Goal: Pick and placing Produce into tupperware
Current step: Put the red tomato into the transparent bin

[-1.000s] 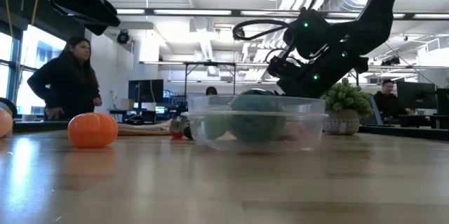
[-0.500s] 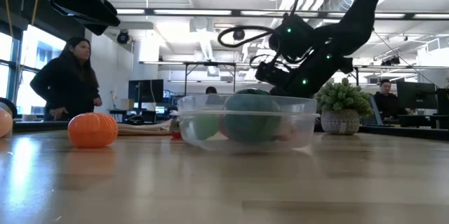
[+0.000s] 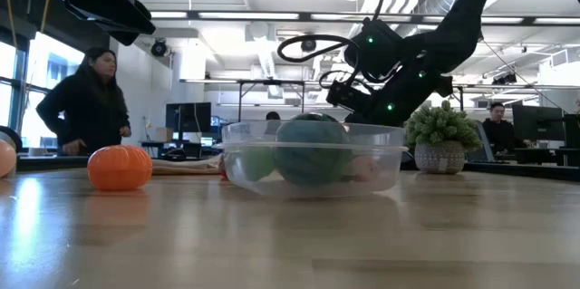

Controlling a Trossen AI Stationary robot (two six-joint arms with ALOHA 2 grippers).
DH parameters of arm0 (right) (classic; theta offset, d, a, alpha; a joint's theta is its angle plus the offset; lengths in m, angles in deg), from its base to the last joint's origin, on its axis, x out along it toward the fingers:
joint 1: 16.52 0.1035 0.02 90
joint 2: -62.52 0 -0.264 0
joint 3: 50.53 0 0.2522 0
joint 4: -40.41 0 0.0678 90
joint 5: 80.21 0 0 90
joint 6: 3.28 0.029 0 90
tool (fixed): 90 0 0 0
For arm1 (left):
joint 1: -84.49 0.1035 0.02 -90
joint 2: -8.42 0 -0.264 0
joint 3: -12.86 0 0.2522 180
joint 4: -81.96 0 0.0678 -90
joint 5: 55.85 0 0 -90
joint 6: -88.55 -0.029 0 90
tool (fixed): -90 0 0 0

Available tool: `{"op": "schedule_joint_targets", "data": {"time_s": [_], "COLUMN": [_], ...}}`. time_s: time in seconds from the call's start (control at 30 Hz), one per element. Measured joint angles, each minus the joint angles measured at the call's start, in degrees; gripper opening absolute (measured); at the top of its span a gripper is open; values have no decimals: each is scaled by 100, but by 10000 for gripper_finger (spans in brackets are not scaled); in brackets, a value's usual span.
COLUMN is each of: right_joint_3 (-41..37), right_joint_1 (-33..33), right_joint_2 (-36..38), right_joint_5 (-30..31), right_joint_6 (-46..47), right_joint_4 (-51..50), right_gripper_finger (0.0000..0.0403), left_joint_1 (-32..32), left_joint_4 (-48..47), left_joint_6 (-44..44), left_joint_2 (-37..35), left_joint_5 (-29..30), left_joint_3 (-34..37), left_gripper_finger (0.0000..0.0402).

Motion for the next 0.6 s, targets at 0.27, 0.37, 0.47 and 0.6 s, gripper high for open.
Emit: {"op": "schedule_joint_targets", "data": {"time_s": [0.27, 0.37, 0.47, 0.6], "right_joint_3": [0, 0, 0, 0], "right_joint_1": [0, 0, 0, 0], "right_joint_2": [0, 0, 0, 0], "right_joint_5": [16, 16, 16, 18], "right_joint_6": [-7, -11, -11, -11], "right_joint_4": [7, 9, 9, 30], "right_gripper_finger": [102, 99, 98, 97], "left_joint_1": [0, 0, 0, 0], "left_joint_4": [0, 0, 0, 0], "left_joint_6": [0, 0, 0, 0], "left_joint_2": [1, 1, 0, 1], "left_joint_5": [0, 1, 0, 0], "left_joint_3": [-1, -2, -1, -1], "left_gripper_finger": [1, 1, 1, 1]}}
